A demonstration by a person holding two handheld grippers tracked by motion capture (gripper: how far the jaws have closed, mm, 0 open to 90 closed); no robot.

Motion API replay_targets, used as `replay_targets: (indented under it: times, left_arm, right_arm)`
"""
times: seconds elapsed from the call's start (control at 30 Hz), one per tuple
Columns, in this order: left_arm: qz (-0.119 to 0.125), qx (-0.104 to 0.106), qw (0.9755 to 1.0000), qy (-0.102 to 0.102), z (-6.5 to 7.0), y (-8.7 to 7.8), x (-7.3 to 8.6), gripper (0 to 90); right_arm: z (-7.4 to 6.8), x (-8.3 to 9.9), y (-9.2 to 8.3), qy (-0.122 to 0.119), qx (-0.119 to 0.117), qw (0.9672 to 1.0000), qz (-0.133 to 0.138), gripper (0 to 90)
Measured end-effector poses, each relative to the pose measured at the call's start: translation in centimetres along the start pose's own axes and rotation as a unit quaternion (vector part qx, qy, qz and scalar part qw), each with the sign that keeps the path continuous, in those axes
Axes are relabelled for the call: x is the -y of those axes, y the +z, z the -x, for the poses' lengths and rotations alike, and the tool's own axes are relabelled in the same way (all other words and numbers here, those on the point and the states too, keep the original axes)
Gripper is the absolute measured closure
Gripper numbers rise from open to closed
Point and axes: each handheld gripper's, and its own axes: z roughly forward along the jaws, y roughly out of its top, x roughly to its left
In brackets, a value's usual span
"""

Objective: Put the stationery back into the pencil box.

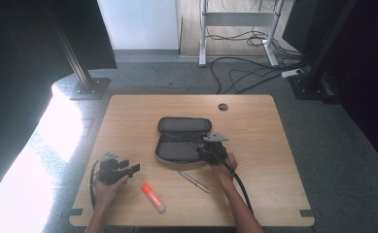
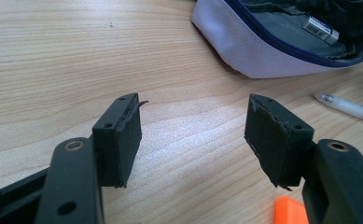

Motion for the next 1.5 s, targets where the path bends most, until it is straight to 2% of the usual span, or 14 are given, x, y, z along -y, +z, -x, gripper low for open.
replay_targets:
  times: [0.13,0.5,0.6,0.8,1.03,1.5]
  left_arm:
    - [0.0,0.0,1.0,0.0,0.0,0.0,0.0,36.6]
    - [0.001,-0.002,1.0,-0.001,0.0,0.0,0.0,36.6]
    - [0.0,-0.002,1.0,0.0,-0.1,0.0,0.0,36.5]
    - [-0.001,-0.003,1.0,0.0,-0.1,0.1,0.1,36.5]
    - [-0.002,-0.003,1.0,0.001,0.0,0.1,0.1,36.5]
    - [-0.007,-0.007,0.9999,0.007,0.2,0.3,0.1,36.5]
  right_arm:
    - [0.0,0.1,-0.8,0.006,-0.009,0.9998,0.017,50.8]
    - [0.1,0.9,-2.8,0.018,-0.028,0.9984,0.046,49.0]
    - [0.0,1.2,-3.4,0.011,-0.031,0.9981,0.053,48.4]
    - [-0.1,2.4,-4.6,0.016,-0.048,0.9974,0.052,46.9]
    - [-0.2,3.7,-6.1,0.018,-0.056,0.9961,0.065,47.0]
    - [-0.6,5.5,-8.0,0.008,-0.069,0.9952,0.069,47.3]
